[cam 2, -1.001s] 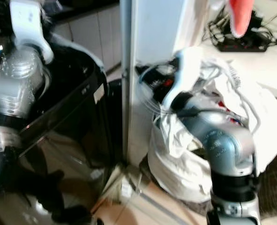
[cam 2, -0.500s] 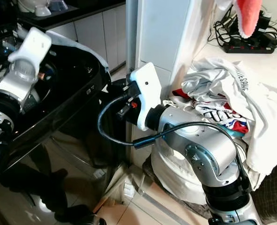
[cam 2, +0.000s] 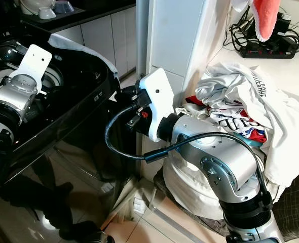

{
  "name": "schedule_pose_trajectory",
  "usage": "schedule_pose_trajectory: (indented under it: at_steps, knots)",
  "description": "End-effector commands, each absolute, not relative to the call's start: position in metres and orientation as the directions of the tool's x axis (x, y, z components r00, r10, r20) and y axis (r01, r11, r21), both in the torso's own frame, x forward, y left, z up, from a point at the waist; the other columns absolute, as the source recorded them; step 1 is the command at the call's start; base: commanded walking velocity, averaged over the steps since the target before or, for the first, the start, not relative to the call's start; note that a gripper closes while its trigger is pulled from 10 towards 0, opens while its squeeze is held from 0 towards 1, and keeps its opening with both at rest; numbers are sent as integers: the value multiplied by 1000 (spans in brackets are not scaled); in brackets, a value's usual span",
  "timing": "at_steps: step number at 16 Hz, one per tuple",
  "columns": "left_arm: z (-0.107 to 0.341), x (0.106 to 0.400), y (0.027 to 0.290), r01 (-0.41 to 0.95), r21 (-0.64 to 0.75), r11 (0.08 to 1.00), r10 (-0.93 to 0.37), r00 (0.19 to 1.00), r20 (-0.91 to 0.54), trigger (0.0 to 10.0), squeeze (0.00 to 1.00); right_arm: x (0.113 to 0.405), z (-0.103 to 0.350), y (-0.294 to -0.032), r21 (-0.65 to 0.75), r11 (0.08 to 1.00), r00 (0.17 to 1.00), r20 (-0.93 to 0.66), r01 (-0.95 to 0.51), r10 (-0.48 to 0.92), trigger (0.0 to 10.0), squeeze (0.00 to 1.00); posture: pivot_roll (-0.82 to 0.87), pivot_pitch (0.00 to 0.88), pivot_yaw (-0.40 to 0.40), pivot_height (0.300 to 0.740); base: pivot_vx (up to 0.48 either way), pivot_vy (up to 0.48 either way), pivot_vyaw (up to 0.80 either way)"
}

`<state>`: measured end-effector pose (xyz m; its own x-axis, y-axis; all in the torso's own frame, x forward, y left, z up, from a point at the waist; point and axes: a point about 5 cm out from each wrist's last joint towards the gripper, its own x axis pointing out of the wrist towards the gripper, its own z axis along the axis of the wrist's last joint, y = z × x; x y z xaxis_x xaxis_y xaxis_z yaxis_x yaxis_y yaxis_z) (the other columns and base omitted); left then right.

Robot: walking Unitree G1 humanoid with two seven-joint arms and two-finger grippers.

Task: Clothes washing

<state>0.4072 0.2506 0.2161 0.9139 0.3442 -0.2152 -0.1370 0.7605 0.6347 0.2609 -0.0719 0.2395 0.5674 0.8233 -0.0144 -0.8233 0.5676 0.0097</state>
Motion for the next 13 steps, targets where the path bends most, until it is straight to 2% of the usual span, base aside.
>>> schedule_pose_trajectory:
  at_steps: [1,6,7,8,9,10,11,12,13]
  knots:
    - [230,410,251,-145,621,770,334,921,-199,10000,1000,263,240,-77,9,585,584,-31,-811,811,10000,0,-18,0,17,740,0,0,0]
    - [229,410,251,-135,610,781,323,923,-210,10000,1000,270,237,-86,1,640,639,-57,-768,767,10000,0,-13,0,13,740,0,0,0]
    - [233,410,251,-158,605,781,330,926,-184,10000,1000,273,239,-89,5,669,668,-43,-744,743,10000,0,-13,0,13,740,0,0,0]
    - [248,411,254,-264,634,727,386,920,-59,10000,1000,279,242,-92,28,708,708,-19,-706,706,10000,0,-10,0,10,740,0,0,0]
    - [251,411,254,-296,661,689,408,913,-16,10000,690,280,243,-93,30,712,712,-20,-702,702,10000,0,-6,0,5,740,0,0,0]
    - [253,411,255,-322,696,641,420,907,32,10000,0,280,242,-93,30,708,708,-26,-706,706,10000,0,-2,0,1,740,0,0,0]
    - [254,410,256,-331,723,607,423,904,60,10000,0,280,241,-92,30,706,705,-30,-708,708,10000,0,-2,0,1,740,0,0,0]
    - [246,410,255,-282,741,610,411,912,8,10000,0,279,240,-91,30,700,700,-35,-713,714,10000,0,1,0,-3,740,0,0,0]
    - [231,409,254,-187,755,629,395,913,-103,10000,0,278,240,-90,29,695,694,-42,-719,719,10000,0,4,0,-5,740,0,0,0]
